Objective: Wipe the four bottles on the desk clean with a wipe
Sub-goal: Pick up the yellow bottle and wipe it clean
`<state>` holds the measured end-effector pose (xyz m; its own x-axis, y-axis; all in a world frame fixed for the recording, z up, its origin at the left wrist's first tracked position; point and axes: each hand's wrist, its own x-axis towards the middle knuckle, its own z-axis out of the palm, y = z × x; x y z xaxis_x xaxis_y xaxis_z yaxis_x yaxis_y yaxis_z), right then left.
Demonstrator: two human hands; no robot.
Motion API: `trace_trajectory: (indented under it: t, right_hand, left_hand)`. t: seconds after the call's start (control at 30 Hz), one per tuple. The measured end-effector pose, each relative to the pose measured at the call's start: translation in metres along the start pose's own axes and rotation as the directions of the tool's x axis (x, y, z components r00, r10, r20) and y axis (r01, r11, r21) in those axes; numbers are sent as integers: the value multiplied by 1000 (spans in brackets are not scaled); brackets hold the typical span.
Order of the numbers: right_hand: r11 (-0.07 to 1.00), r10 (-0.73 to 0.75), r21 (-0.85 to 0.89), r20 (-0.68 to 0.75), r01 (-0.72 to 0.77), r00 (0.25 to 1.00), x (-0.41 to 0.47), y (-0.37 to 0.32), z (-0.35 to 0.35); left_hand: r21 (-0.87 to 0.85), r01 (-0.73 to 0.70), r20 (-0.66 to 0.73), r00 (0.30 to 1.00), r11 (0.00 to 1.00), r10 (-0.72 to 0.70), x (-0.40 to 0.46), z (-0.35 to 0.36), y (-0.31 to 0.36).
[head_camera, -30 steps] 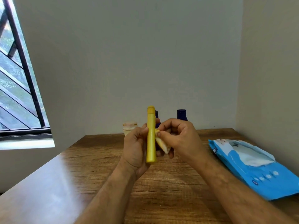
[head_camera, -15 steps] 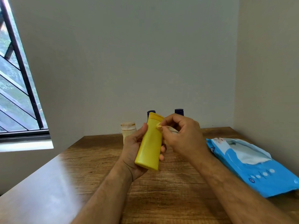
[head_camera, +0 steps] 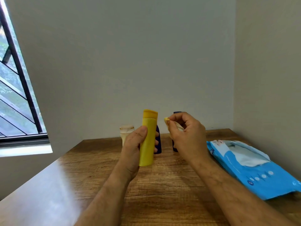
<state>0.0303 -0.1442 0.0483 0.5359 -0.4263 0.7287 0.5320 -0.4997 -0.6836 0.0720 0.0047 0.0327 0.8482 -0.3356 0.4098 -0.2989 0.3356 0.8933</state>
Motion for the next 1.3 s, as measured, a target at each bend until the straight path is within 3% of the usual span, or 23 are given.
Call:
trace_trajectory:
  t: [0.23,0.37,0.47,0.57,0.73,0.93,1.3]
  right_hand:
    - [997,31,-74,127,-21,991,-7,9,5]
    - [995,-1,-96,205,21,979,-12,8,9]
    - [993,-12,-109,245,40,969,-14,8,9]
    - [992,-18,-113,259,49,966,-14,7,9]
    - [991,-29,-114,274,62,961,-15,6,8]
    - [993,-17,-108,287,50,958,-15,8,8]
    - [990,-22,-124,315,64,949,-18,8,9]
  left_hand:
    - [308,-270,-82,948,912,308,1,-6,-2]
    - [553,-332,-221,825,764,519,7,-14,-4]
    - [669,-243,-368,712,703,597,12,-27,-4]
    - [658,-121,-521,639,743,566,16,-44,-4]
    - [609,30,-646,598,793,474,20,-72,-15]
    - [576,190,-711,597,795,373,23,-88,-24]
    - [563,350,-711,667,749,223,27,-94,-32]
